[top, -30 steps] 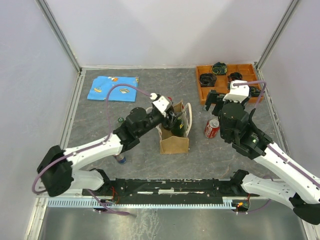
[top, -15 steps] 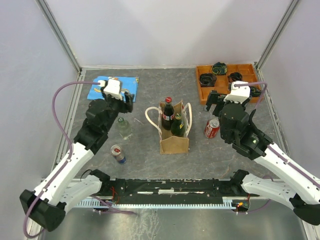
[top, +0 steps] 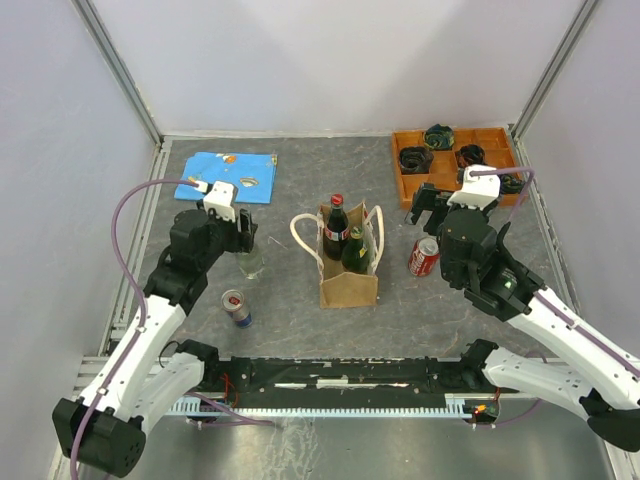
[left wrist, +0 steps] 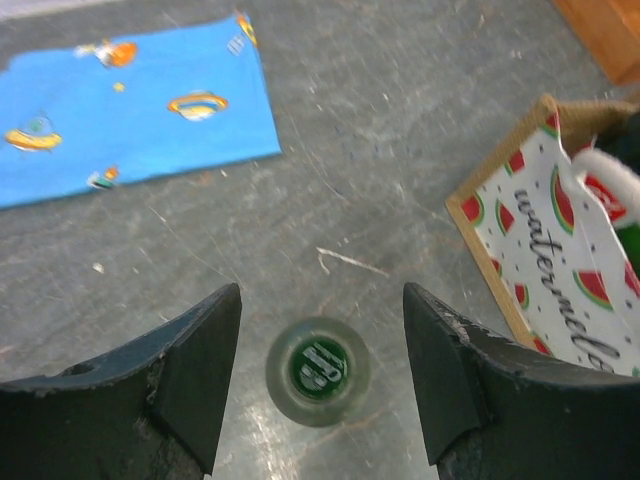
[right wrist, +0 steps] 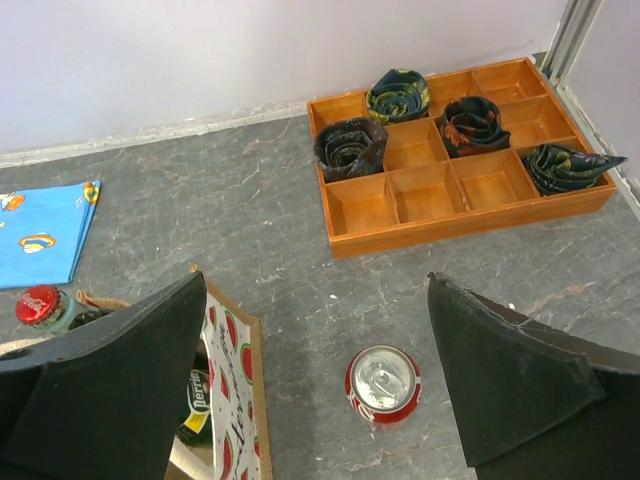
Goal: Place the beverage into the canvas bag
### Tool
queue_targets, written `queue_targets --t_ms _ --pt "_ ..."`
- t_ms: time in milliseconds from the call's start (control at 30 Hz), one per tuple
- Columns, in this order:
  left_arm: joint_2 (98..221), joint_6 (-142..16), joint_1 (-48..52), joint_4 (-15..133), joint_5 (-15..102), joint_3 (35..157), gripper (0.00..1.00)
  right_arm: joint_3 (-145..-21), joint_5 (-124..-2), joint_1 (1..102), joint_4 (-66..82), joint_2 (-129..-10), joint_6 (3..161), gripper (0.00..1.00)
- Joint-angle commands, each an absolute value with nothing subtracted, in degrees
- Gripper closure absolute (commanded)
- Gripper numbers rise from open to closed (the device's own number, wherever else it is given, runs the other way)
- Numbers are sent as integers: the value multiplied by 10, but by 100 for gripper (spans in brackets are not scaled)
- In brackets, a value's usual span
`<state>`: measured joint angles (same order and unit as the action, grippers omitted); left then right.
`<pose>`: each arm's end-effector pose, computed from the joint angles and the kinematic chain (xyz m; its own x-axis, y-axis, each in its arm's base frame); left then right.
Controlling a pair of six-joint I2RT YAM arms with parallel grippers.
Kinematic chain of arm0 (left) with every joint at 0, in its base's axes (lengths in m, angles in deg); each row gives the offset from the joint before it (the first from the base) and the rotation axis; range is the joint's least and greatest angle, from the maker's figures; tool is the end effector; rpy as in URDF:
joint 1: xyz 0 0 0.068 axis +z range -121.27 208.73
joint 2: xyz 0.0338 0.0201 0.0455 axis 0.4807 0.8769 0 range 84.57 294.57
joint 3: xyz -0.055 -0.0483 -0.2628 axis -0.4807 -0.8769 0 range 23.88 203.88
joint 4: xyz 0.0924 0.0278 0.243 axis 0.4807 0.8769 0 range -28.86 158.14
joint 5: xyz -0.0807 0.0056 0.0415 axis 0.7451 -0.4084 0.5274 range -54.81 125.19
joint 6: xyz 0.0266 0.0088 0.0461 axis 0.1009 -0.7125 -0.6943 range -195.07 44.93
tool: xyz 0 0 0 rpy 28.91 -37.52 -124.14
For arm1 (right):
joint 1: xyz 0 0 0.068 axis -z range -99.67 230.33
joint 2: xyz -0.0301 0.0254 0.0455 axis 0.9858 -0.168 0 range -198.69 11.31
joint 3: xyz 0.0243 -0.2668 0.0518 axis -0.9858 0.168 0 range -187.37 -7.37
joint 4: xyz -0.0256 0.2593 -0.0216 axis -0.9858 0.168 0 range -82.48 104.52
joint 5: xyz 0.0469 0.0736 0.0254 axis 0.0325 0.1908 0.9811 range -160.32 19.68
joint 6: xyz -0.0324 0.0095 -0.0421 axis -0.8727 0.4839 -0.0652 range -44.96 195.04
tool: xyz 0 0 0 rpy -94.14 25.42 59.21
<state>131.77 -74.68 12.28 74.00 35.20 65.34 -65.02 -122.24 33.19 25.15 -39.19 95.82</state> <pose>0.1863 -0.0550 0.3074 -0.3078 0.0838 -0.9477 0.2813 0.9596 -0.0065 0.1443 0.1144 0.3898 -0.0893 0.2254 -0.9702 0.1135 0.9700 0.2149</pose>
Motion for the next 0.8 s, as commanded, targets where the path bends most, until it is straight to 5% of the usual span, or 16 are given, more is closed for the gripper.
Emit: queue_targets --t_ms 0,567,767 --pt "1318 -724 126 738 421 633 28 -637 -1223 333 238 -372 974 1" --pt "1325 -716 125 645 397 533 29 -633 -1232 334 240 -374 968 1" --pt "1330 -712 125 588 382 500 52 -638 -1232 336 240 -382 962 1"
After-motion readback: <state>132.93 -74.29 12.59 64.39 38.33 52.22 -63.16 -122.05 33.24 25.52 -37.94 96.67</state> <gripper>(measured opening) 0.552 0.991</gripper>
